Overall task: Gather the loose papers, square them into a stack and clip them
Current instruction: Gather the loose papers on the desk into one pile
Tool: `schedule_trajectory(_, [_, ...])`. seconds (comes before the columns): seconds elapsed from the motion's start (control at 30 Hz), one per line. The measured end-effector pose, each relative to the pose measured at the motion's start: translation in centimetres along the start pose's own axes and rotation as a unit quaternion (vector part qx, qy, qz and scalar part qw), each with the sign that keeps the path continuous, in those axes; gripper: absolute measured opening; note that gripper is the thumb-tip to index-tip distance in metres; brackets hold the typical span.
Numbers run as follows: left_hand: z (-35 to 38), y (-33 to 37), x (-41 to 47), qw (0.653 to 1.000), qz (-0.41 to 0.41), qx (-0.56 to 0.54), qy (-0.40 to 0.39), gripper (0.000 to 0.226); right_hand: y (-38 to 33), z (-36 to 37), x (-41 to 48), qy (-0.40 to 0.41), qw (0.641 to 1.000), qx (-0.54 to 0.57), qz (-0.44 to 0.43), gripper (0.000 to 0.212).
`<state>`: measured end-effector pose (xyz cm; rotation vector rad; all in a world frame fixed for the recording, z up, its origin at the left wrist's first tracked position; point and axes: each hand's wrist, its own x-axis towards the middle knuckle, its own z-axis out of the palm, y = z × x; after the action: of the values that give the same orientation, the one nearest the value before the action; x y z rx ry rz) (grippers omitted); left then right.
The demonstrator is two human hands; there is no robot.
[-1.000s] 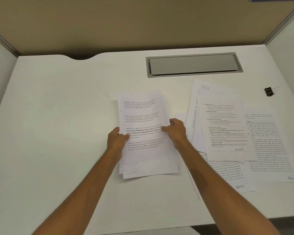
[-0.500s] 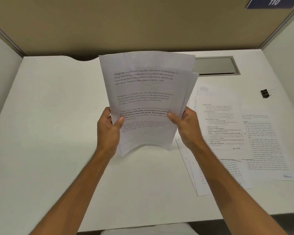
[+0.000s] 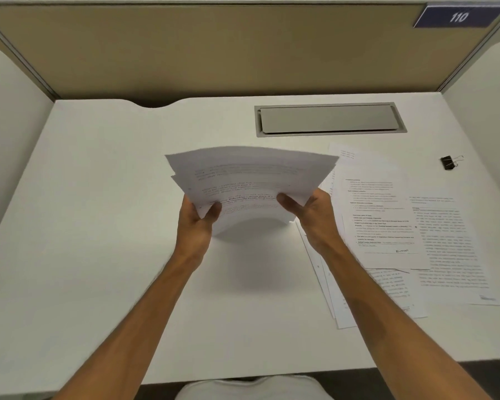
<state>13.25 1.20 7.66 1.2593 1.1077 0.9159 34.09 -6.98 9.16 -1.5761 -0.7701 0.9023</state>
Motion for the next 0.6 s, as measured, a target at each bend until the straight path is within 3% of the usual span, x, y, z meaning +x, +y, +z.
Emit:
schedule_trajectory(0.27, [0.2, 1.1, 0.2, 1.000, 0.007, 0.008, 0.004, 0.031, -0.6, 0.4, -0.2, 0.011, 1.000, 0.002, -0.021, 0.032])
schedule_trajectory(0.47, [-0.1, 1.2, -0.1, 1.000, 0.011, 0.017, 0.017, 0.041, -0.6, 0.2, -0.3, 0.012, 0.999, -0.013, -0.034, 0.032])
schedule_trajectory(0.6, [-0.3, 0.8, -0.2, 1.000, -0.008, -0.006, 0.006, 0.033, -0.1, -0.2, -0.4, 0.008, 1.000, -0.009, -0.022, 0.039])
